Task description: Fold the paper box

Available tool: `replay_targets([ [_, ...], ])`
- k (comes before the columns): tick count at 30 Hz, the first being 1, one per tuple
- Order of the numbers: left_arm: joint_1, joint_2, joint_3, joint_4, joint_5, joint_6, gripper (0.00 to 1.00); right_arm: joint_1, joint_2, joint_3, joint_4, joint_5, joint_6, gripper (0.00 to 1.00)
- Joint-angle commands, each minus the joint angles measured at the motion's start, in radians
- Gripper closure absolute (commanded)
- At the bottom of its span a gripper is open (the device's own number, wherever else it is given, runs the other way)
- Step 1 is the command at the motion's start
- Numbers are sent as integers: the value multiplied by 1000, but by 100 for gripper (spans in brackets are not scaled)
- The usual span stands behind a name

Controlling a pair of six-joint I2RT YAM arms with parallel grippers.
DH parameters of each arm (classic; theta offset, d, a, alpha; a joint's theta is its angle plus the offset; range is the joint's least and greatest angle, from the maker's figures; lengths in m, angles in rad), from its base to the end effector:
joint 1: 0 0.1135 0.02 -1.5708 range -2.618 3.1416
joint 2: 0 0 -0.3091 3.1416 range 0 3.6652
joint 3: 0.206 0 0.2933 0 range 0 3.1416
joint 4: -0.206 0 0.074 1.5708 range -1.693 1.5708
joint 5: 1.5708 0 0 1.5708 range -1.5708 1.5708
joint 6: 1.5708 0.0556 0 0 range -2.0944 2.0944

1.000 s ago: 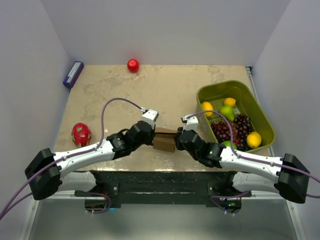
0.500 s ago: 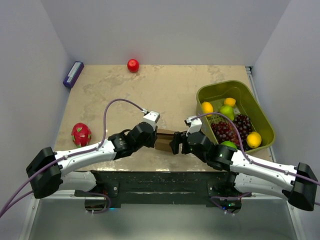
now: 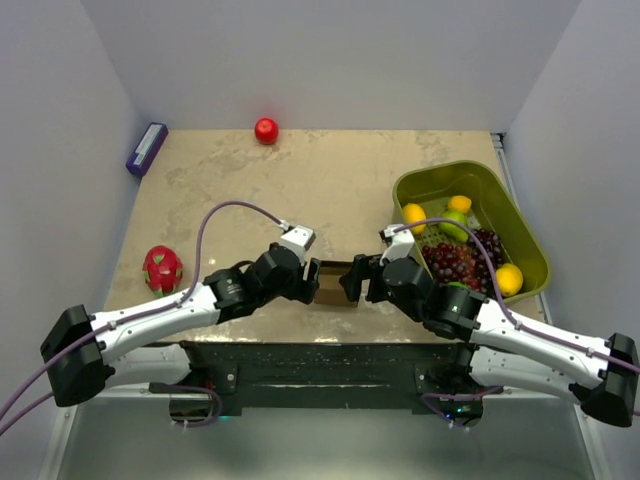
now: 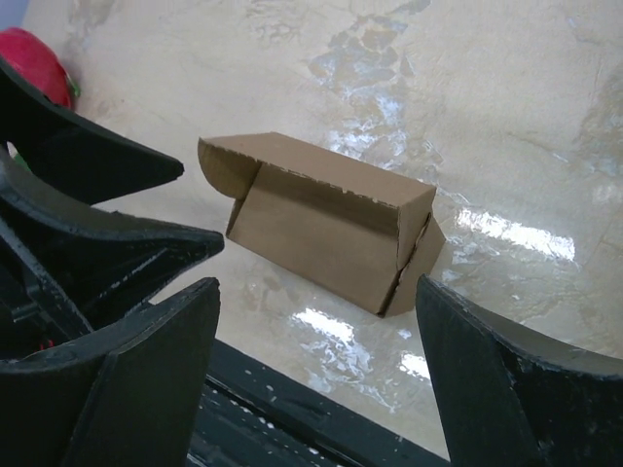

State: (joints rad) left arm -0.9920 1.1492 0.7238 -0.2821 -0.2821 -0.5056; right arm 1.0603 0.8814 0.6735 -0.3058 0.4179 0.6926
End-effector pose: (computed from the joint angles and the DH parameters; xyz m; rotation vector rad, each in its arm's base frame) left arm 0.1643 -0.2231 0.2489 0.4052 2.2539 -0.4789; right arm 0.1298 0.1856 0.2901 -0.1274 2.0977 0.6530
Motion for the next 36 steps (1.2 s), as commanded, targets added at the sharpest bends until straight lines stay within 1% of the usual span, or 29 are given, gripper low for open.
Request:
replay_targets([
  [1,-8,-71,22,6,18,-1,23,3,-2,83,-21,68,47,13],
  [4,-8,-92,35,1,29,-1,19,-8,17,110,-36,87,41,13],
  [7,-7,-114,57,17,55,-5,19,-45,30,130,-39,88,39,13],
  [9,1,-124,77,38,61,-7,19,-75,33,132,-17,58,32,15],
  [10,9,-123,84,43,72,-5,19,-101,36,133,-7,49,28,18],
  [12,51,-106,109,58,98,-5,19,-117,47,136,11,36,18,19],
  [14,91,-92,117,80,156,-4,19,-137,71,139,16,29,9,20],
  [15,130,-88,112,113,178,-4,19,-141,82,141,19,24,7,21],
  [17,160,-72,111,147,208,1,19,-152,105,138,25,24,4,22],
  [26,187,44,128,187,156,24,20,-163,131,94,73,33,18,25],
  [30,188,58,103,225,135,19,21,-164,139,72,88,38,22,26],
  [36,188,72,88,235,130,22,22,-166,174,61,102,42,18,27],
])
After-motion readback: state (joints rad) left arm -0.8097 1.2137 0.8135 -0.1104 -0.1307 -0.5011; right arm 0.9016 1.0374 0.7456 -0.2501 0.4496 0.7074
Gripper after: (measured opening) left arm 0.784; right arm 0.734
